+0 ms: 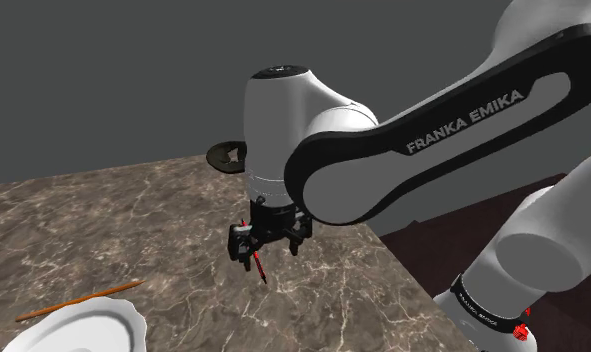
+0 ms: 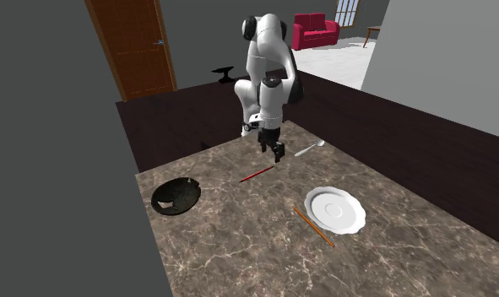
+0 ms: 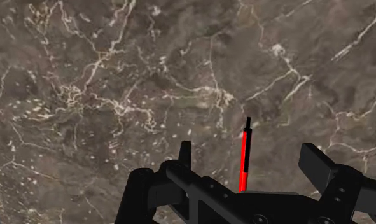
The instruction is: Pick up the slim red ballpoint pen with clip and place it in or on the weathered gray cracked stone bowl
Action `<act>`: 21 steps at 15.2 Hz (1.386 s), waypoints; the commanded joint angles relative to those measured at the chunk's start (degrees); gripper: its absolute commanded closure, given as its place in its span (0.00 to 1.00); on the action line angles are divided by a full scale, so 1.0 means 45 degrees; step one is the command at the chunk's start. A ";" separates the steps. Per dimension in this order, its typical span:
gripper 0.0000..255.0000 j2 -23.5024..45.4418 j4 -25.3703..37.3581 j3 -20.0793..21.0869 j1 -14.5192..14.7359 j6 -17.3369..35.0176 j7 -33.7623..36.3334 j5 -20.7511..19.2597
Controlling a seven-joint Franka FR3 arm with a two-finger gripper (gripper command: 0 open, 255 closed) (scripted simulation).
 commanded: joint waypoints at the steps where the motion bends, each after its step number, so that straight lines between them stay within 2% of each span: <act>1: 0.00 0.0809 0.0222 0.0452 -0.0243 0.0562 0.0751 -0.0625; 8: 0.00 0.2022 -0.0216 0.0818 -0.0433 0.1876 0.1579 -0.1721; 15: 0.00 0.2020 -0.0216 0.0813 -0.0428 0.1873 0.1577 -0.1719; 16: 1.00 0.2020 -0.0216 0.0813 -0.0428 0.1873 0.1577 -0.1719; 21: 1.00 0.1987 -0.0210 0.0805 -0.0426 0.1846 0.1548 -0.1685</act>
